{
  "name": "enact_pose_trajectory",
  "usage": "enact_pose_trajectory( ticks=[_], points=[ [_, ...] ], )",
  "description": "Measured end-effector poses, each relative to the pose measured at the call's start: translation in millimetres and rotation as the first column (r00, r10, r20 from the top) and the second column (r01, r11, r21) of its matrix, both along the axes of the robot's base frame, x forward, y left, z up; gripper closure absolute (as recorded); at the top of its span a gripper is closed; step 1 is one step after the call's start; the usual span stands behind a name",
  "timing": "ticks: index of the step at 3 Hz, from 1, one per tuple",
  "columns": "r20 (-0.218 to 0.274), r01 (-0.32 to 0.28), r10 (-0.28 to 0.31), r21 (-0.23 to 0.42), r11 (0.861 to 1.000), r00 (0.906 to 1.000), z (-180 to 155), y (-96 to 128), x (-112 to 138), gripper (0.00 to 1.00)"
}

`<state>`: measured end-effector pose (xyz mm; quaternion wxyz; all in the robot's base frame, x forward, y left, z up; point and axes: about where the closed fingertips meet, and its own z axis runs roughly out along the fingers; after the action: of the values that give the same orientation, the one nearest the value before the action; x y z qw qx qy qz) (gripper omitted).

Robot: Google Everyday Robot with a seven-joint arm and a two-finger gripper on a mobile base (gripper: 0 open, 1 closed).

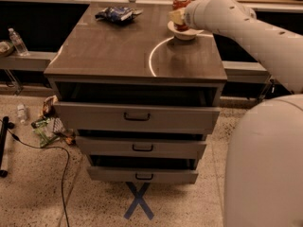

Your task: Place coke can into paper bowl

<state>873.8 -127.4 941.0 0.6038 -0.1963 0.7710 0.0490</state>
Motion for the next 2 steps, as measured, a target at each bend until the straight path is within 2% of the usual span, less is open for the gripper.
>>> enact_pose_trajectory(
  ticks=[1, 2],
  points=[
    [0.002, 0.082, -0.082, -0.007, 0.997, 0.9967, 1, -35, 19, 1.00],
    [0.012, 0.104, -0.104, -0.005, 0.995, 0.9945, 9, -49, 33, 1.00]
  ],
)
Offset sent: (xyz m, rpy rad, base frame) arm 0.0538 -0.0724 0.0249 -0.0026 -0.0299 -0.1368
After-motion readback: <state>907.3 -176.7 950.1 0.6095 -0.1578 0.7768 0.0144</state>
